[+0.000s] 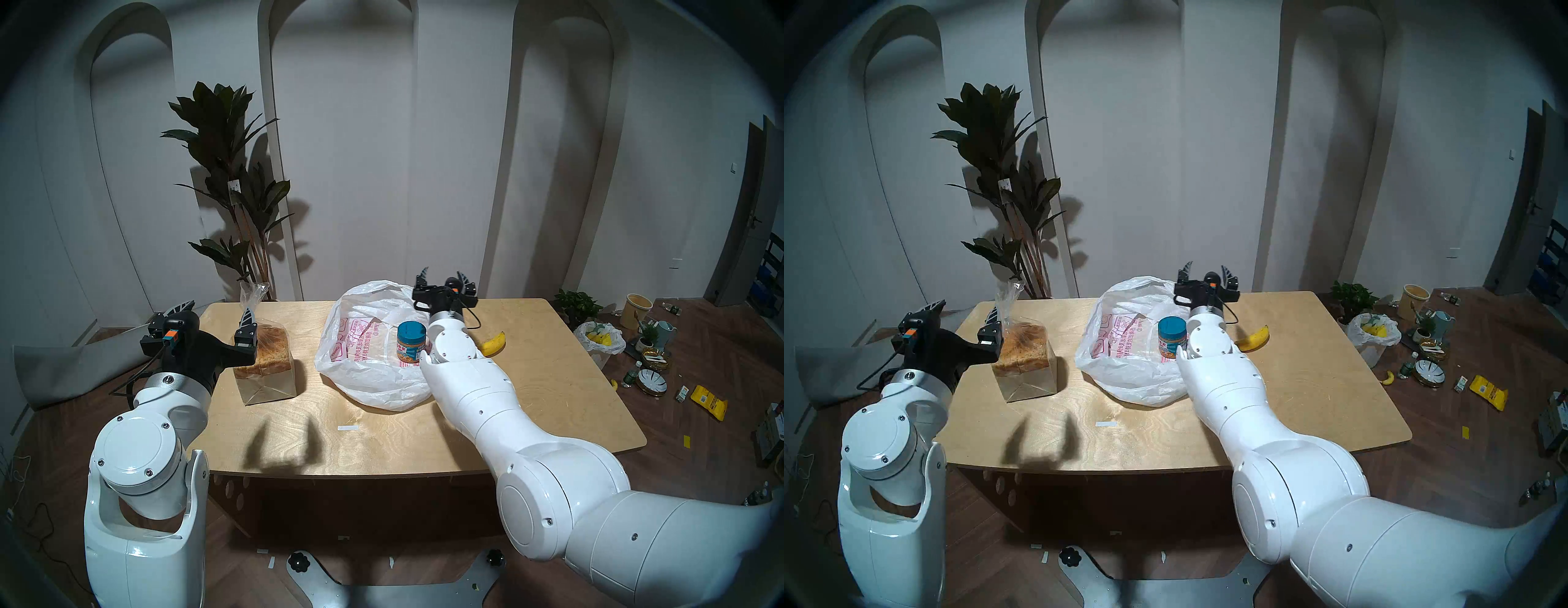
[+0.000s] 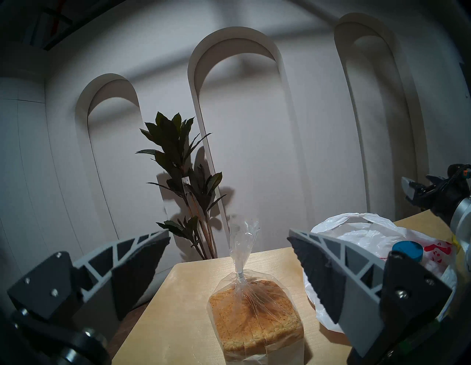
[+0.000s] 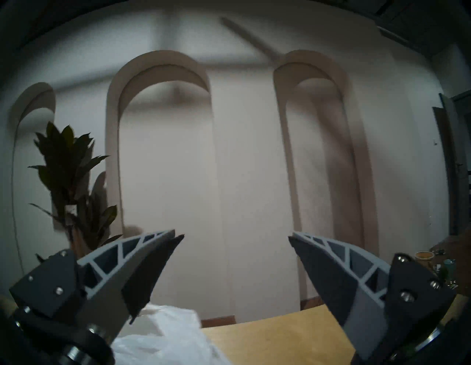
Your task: Bag the groceries: heavy items first, fragile items on top
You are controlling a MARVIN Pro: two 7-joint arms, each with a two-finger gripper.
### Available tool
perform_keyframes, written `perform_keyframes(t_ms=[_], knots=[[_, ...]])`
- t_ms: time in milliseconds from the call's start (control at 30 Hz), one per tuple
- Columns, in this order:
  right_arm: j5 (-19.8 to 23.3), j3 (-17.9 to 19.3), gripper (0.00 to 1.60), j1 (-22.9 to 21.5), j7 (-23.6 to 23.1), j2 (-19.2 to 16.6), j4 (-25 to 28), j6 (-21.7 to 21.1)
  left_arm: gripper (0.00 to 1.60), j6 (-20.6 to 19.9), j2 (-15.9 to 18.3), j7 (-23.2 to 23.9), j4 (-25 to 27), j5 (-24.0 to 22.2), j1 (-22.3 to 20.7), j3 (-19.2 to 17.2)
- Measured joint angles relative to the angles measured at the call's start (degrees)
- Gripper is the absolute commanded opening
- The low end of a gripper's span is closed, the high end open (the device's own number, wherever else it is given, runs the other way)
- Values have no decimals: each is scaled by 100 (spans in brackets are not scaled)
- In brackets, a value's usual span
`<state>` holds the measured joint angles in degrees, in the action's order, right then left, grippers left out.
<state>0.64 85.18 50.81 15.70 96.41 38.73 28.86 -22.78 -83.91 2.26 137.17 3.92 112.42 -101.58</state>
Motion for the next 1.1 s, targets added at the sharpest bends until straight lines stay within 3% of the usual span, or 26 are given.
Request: perform_keyframes(t_ms=[633, 1100], knots=[[-244, 460, 160, 1222, 207, -1114, 923, 423, 160, 0, 19, -12, -61, -19, -2, 0], [-469, 427, 160, 1919, -104, -1508, 1884, 796, 160, 0, 34, -20, -80, -33, -4, -1]])
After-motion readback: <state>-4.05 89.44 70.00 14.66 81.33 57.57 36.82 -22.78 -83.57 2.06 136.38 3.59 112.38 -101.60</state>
